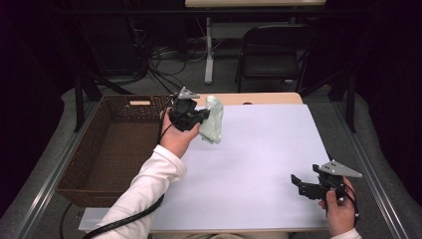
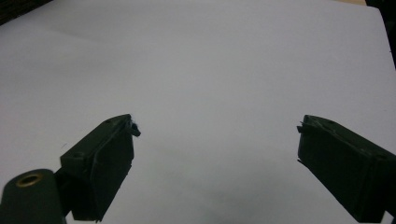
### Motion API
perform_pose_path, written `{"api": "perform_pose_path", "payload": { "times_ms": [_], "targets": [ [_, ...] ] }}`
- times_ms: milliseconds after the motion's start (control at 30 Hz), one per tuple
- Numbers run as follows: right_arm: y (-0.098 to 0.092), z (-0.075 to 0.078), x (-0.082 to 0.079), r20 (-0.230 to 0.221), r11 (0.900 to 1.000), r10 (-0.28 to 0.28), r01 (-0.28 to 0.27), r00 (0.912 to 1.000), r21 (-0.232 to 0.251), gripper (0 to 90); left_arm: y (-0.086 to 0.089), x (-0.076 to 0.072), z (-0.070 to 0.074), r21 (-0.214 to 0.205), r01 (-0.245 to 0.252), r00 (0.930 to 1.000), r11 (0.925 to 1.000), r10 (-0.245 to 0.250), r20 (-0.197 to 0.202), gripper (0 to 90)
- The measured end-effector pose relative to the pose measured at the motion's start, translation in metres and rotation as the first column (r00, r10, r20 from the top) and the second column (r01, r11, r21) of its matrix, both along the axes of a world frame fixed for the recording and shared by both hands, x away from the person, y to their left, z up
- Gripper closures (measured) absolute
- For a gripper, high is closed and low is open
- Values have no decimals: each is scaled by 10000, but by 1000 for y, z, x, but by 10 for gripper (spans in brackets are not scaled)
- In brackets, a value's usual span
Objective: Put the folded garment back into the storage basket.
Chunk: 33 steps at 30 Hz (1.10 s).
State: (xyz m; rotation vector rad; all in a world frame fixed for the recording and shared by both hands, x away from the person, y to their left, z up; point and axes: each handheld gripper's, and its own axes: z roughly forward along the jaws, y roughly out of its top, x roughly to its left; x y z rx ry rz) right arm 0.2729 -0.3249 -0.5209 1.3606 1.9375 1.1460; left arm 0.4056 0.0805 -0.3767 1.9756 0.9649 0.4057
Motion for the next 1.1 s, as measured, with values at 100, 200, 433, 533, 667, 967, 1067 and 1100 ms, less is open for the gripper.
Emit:
{"api": "perform_pose_path", "payload": {
  "times_ms": [100,200,433,533,667,967,1067,1100],
  "targets": [
    [0,0,0,-28,10000,15,-15,10000,-22,102,8,-3,4,-42,-101,9999,9999,101,55,892],
    [0,0,0,-32,10000,20,-20,10000,-25,102,17,-4,7,-63,-212,9997,9998,213,117,892],
    [0,0,0,-13,10000,29,-29,10000,-84,102,38,-8,12,-102,-493,9986,9987,494,168,892],
    [0,0,0,-13,10000,41,-42,10000,-87,102,47,-10,13,-45,-603,9981,9982,604,134,892],
    [0,0,0,-34,10000,21,-21,10000,-96,102,57,-13,14,-72,-761,9969,9971,763,211,892],
    [0,1,0,22,9999,52,-51,10000,-125,104,83,-21,24,-48,-1148,9927,9934,1149,362,892],
    [1,1,0,32,9999,59,-58,10000,-143,104,90,-24,28,-106,-1332,9900,9910,1335,449,892],
    [1,1,0,28,9999,61,-61,10000,-152,104,93,-25,30,-83,-1366,9894,9906,1369,483,892]
  ]
}}
